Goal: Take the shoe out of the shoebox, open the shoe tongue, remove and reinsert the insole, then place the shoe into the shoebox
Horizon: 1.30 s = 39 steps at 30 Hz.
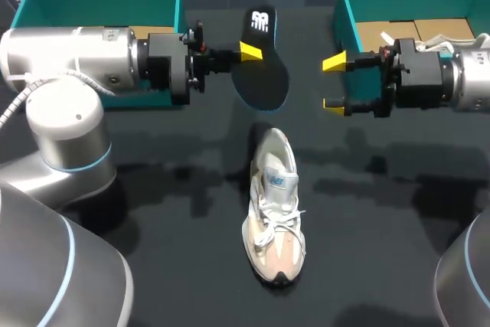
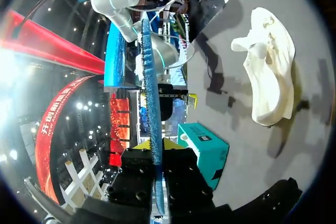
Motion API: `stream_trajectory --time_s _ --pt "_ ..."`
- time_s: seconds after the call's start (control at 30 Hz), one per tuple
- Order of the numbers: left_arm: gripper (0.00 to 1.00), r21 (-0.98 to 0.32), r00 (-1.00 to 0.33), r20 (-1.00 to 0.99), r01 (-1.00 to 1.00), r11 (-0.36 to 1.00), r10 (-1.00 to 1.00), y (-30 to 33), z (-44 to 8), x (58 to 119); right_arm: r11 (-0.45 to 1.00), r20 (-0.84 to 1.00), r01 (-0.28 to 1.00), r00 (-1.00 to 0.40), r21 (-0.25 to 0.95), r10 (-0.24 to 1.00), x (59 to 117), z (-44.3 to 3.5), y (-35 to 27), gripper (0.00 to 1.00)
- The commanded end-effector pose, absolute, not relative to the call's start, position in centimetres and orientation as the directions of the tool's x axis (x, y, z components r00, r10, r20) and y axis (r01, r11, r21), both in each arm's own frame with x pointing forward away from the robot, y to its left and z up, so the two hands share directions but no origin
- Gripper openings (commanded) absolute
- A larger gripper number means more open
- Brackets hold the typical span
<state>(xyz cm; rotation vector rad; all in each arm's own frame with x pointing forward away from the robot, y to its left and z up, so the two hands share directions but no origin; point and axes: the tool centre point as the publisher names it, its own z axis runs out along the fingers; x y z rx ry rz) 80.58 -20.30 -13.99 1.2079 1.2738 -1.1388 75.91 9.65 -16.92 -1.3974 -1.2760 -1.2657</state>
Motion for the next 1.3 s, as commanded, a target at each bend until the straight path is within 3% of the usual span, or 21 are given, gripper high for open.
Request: stream_trajectory --time_s 0.03,0.67,0.93,1.3 --pt "0.0 0.025 0.021 -0.998 0.998 0.054 0.057 -21.5 -14.4 81.8 -0.121 0.985 0.99 -0.048 0.068 0.163 76.1 -16.5 10.3 1.0" --pt "0.0 0.087 0.084 -0.993 0.995 0.04 0.081 -23.9 -16.1 82.1 -0.047 0.977 0.988 -0.135 0.144 0.167 75.4 -16.9 14.5 1.0" --pt "0.0 0.101 0.098 -0.991 0.994 0.031 0.093 -24.4 -16.2 81.9 -0.025 0.971 0.986 -0.158 0.165 0.178 75.1 -16.1 15.7 0.52" --pt "0.0 0.117 0.114 -0.989 0.993 0.026 0.094 -24.6 -16.4 81.5 -0.004 0.973 0.988 -0.15 0.153 0.176 75.2 -16.2 16.2 0.47"
